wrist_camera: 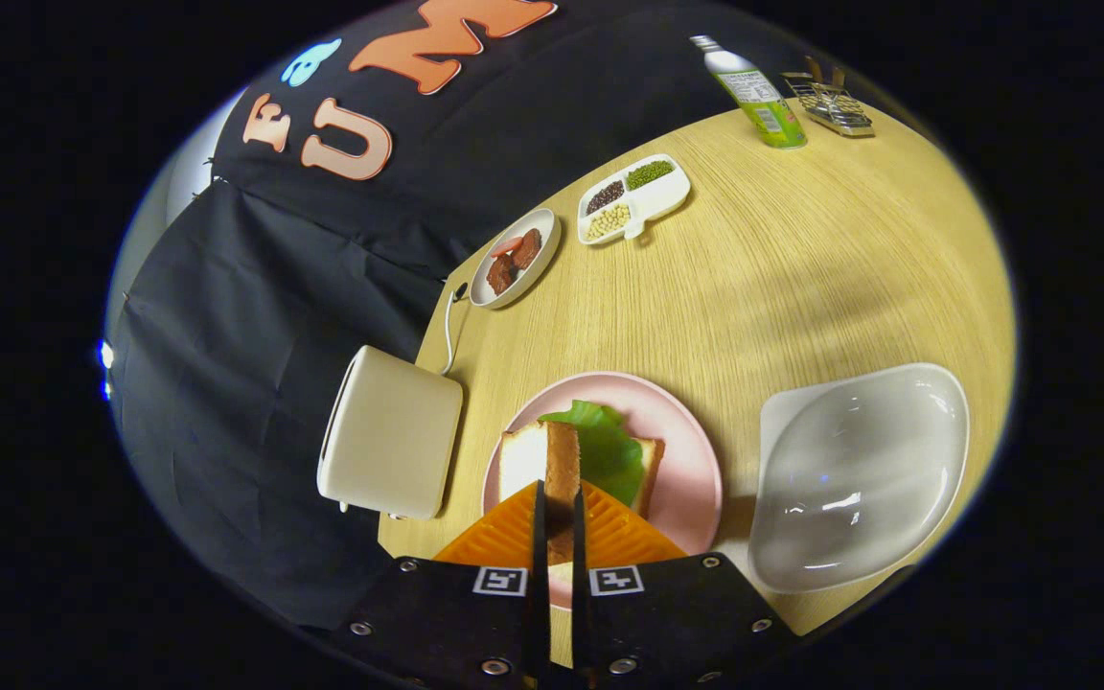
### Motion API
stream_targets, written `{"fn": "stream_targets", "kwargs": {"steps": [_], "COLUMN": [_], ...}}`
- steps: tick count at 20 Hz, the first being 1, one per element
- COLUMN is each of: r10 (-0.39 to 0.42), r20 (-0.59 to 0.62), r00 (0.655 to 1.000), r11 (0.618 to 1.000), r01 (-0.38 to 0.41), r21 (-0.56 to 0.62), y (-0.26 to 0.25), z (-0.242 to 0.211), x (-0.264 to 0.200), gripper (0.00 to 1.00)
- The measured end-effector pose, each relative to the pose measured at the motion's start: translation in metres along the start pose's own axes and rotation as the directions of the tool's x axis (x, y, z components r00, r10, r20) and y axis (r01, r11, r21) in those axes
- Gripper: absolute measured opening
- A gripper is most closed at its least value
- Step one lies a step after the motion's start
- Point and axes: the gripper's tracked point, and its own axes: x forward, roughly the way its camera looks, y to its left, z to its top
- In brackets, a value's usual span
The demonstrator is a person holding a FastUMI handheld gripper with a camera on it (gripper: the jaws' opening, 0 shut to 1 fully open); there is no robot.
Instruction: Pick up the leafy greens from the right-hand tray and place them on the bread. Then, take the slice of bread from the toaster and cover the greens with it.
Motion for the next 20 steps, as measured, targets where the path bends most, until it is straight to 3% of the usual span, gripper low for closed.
{"fn": "stream_targets", "kwargs": {"steps": [9, 14, 17, 20], "r10": [-0.104, -0.074, -0.051, -0.074], "r20": [0.078, 0.217, 0.287, 0.401], "r00": [0.992, 0.973, 0.956, 0.913], "r11": [0.988, 0.971, 0.965, 0.938], "r01": [0.112, 0.12, 0.122, 0.201], "r21": [-0.108, -0.207, -0.234, -0.284], "y": [-0.033, -0.017, -0.007, -0.009], "z": [0.005, 0.031, 0.043, 0.065], "x": [0.0, -0.021, -0.038, -0.055], "gripper": [0.3, 0.58, 0.67, 0.8]}}
